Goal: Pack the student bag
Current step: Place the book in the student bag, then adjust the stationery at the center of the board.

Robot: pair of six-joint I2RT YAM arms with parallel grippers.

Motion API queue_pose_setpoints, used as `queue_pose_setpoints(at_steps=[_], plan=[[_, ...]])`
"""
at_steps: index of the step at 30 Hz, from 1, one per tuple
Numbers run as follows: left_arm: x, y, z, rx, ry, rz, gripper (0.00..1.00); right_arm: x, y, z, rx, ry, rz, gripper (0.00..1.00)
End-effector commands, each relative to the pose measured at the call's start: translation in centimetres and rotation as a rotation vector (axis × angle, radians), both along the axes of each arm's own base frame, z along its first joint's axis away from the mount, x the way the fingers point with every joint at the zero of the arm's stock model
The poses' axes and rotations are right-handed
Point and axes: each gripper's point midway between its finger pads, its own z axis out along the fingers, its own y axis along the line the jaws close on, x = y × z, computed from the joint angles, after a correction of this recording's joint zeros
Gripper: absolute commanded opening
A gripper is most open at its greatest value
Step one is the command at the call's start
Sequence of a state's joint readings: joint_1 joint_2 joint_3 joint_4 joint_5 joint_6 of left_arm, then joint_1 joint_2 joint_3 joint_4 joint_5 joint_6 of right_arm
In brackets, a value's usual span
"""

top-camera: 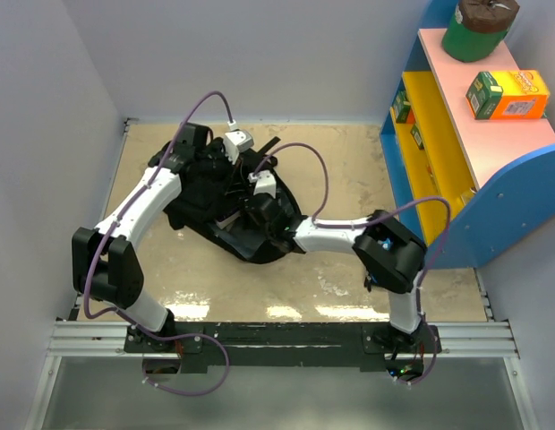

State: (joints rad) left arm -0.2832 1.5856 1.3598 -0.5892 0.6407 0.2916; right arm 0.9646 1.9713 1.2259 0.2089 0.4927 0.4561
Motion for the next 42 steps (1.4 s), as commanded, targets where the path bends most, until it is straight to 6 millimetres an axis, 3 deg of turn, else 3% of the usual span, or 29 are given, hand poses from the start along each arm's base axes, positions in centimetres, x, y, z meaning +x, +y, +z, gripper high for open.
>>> queue_pose_setpoints(at_steps=[1, 2, 3, 4, 5, 7, 8, 11, 14, 20, 28, 31, 37, 39, 42], plan=[[-1.5, -1.0, 1.6, -0.046, -0.016, -0.066, 0.01, 0.4, -5.5, 7.0, 0.082, -0.093, -0.169, 0.78], [-1.5, -1.0, 1.5, -0.046, -0.016, -0.066, 0.01, 0.5, -7.6, 7.3, 0.065, -0.108, -0.245, 0.84], [-1.6, -1.0, 1.3, -0.044, -0.01, -0.066, 0.01, -0.5, -10.1, 7.6, 0.033, -0.093, -0.289, 0.99], [-1.6, -1.0, 1.2, -0.045, -0.008, -0.067, 0.01, -0.6, -11.4, 7.8, 0.073, -0.07, -0.36, 0.99], [-1.6, -1.0, 1.1, -0.045, -0.007, -0.067, 0.01, -1.0, -15.3, 6.5, -0.024, -0.009, -0.45, 0.99], [-1.7, -1.1, 1.2, -0.048, -0.006, -0.07, 0.01, -1.3, -18.4, 6.7, 0.006, 0.058, -0.581, 0.99], [-1.7, -1.1, 1.4, -0.049, -0.011, -0.07, 0.01, -2.1, -21.8, 5.8, -0.083, 0.132, -0.66, 0.99], [-1.6, -1.1, 1.6, -0.056, -0.013, -0.066, 0.01, -3.9, -26.7, 3.8, -0.208, 0.24, -0.82, 0.99], [-1.8, -1.3, 1.5, -0.065, -0.006, -0.07, 0.01, -5.6, -30.2, 2.2, -0.301, 0.287, -0.922, 0.99], [-1.7, -1.5, 1.6, -0.076, -0.01, -0.079, 0.02, -7.5, -34.5, 0.5, -0.374, 0.362, -1.017, 0.99], [-1.4, -2.0, 1.7, -0.098, -0.009, -0.107, 0.02, -7.4, -37.3, -1.8, -0.51, 0.458, -1.049, 0.99], [-1.3, -2.2, 1.3, -0.1, -0.004, -0.114, 0.03, -7.0, -36.6, -2.9, -0.506, 0.515, -0.992, 0.99], [-1.1, -2.4, 1.2, -0.107, -0.004, -0.122, 0.03, -5.7, -31.7, -4.9, -0.32, 0.617, -0.769, 0.99], [-1.1, -2.4, 1.1, -0.106, -0.005, -0.121, 0.03, -5.3, -29.1, -5.1, -0.217, 0.632, -0.668, 0.91], [-1.0, -2.2, 1.0, -0.1, -0.008, -0.116, 0.03, -4.2, -25.6, -3.3, -0.122, 0.581, -0.571, 0.76]])
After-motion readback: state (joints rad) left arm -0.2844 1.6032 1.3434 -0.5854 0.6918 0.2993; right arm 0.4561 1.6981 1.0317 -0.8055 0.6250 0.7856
